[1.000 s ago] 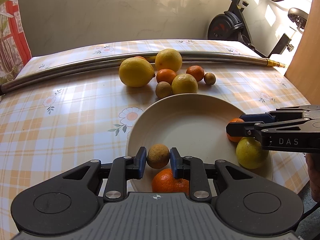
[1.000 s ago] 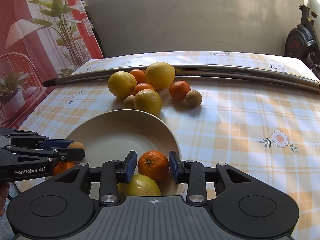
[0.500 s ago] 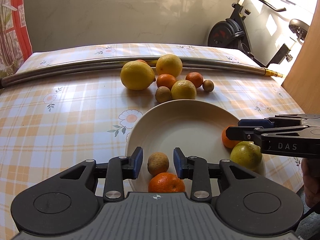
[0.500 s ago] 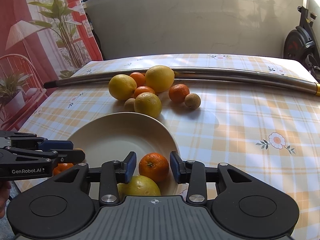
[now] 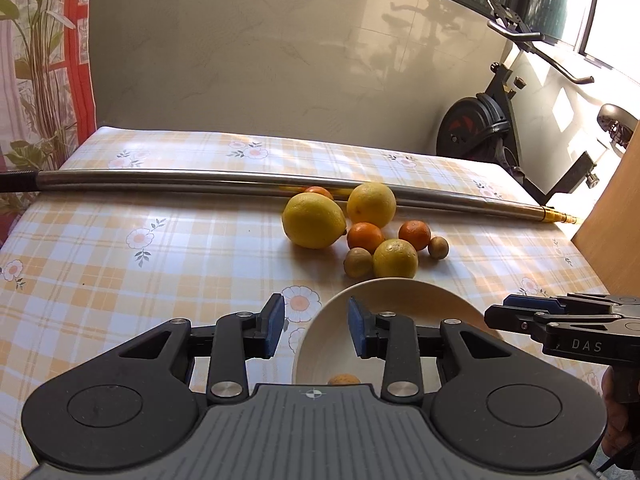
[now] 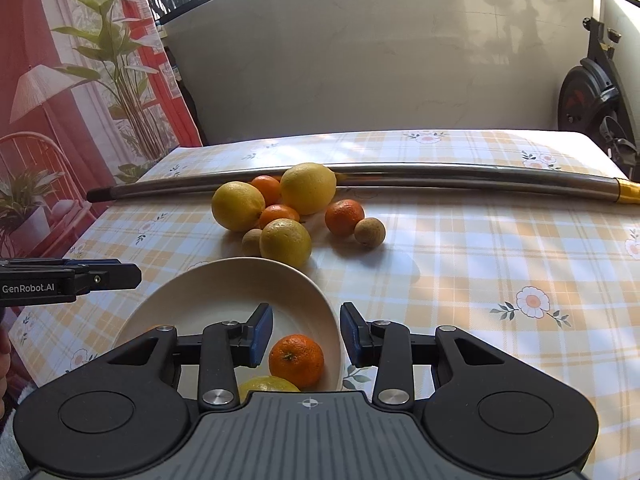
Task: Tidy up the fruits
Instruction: 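Withdraw both open tools from the plate toward the fruit pile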
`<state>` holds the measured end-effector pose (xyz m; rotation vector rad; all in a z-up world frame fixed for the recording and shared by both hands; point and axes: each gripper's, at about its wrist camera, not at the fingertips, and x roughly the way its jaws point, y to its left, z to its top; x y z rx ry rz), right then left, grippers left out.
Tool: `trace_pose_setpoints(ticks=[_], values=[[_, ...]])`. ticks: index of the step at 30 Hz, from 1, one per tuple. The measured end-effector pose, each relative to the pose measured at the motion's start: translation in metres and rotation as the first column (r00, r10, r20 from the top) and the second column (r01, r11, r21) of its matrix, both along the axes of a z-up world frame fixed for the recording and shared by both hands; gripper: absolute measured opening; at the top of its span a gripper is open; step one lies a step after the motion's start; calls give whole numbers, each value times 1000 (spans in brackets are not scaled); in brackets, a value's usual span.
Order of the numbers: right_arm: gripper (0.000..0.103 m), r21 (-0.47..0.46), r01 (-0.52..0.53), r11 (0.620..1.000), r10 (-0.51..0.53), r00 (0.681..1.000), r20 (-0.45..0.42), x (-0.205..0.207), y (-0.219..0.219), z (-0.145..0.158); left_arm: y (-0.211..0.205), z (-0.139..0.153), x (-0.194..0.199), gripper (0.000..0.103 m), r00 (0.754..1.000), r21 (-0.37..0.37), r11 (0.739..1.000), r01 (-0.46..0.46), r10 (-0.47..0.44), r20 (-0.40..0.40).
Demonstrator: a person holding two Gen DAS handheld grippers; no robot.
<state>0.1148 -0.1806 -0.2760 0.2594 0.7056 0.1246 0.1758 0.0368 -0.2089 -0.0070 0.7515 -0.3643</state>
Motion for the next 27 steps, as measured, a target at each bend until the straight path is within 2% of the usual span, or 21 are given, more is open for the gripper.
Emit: trace_pose_setpoints(ticks=[5, 12, 14, 15, 16, 27], values=[[35, -11, 16, 1000, -16, 1000, 6, 4, -7, 6, 16, 11, 9, 37, 998, -23, 998, -59, 60, 23], [35, -36, 36, 999, -35, 999, 29, 15, -19, 20, 30, 21, 29, 38, 993, -47, 992, -120, 121, 8], [35, -45, 39, 998, -37, 999, 35, 19, -23, 24, 30, 24, 35, 41, 991, -48, 990, -131, 131, 14], [35, -52, 40, 998, -38, 999, 36, 22, -24, 26, 29, 25, 38, 47, 990, -50, 989, -137, 138, 18], [35, -57, 39, 998, -37, 999, 38, 25, -25, 27, 28, 26, 40, 49, 990, -55, 989, -141, 142, 23], [35, -84, 6, 996, -5, 1000, 13, 53, -26, 25, 5, 31, 69, 49, 993, -69, 992, -102, 105, 49]])
